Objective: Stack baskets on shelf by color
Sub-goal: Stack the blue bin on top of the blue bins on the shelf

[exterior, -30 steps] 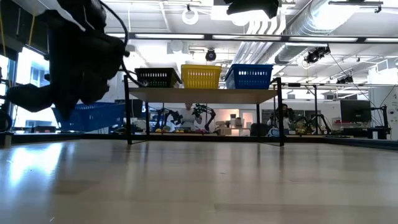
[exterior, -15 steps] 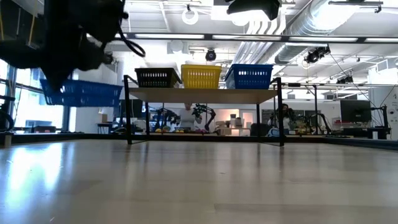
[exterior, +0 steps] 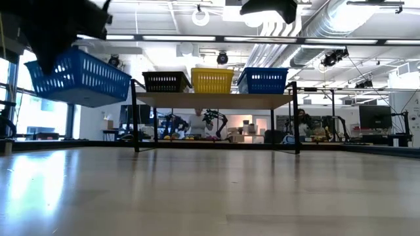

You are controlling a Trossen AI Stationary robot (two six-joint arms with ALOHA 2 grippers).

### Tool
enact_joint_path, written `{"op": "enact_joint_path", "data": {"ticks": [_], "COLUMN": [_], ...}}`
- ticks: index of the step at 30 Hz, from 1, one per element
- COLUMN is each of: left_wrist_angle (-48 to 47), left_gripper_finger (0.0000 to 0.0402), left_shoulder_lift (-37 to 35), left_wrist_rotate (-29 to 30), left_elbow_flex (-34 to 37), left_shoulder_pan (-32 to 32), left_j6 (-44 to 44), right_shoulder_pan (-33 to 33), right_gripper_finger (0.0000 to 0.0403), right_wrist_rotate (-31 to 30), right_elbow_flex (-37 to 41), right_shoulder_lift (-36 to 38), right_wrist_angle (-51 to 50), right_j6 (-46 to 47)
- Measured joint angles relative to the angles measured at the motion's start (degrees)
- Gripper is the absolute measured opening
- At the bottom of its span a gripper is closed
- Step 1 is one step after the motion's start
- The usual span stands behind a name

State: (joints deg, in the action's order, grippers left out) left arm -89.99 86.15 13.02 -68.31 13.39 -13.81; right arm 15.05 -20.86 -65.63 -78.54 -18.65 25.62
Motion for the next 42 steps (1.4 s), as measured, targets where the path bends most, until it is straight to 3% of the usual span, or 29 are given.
{"op": "enact_joint_path", "data": {"ticks": [5, 10, 21, 31, 36, 42], "left_wrist_angle": [0.0, 0.0, 4.6, 12.7, 14.4, 14.3], "left_gripper_finger": [0.0, 0.0, 0.0, 0.0, 0.0, 0.0], "left_shoulder_lift": [0.0, 0.0, 1.5, 3.2, 3.2, 3.2], "left_wrist_rotate": [-1.3, 2.4, 24.0, 42.5, 43.3, 41.4], "left_elbow_flex": [-4.0, -7.7, -11.8, -11.9, -11.9, -11.9], "left_shoulder_pan": [4.2, 7.2, 7.9, 3.9, -1.0, -4.9], "left_j6": [-2.9, -5.2, 1.1, 13.2, 17.0, 20.1], "right_shoulder_pan": [0.0, -0.4, -5.1, -12.5, -15.6, -18.0], "right_gripper_finger": [0.013, 0.013, 0.013, 0.013, 0.0133, 0.0154], "right_wrist_rotate": [0.1, 0.0, -5.7, -5.9, -3.4, -2.9], "right_elbow_flex": [0.0, 0.0, 0.0, 0.0, -0.7, -5.8], "right_shoulder_lift": [0.0, 0.0, 0.0, 0.0, 0.0, 0.2], "right_wrist_angle": [-0.1, -0.1, 0.1, 4.9, 11.4, 11.6], "right_j6": [3.0, 4.4, 4.4, -0.7, -3.4, 3.0]}}
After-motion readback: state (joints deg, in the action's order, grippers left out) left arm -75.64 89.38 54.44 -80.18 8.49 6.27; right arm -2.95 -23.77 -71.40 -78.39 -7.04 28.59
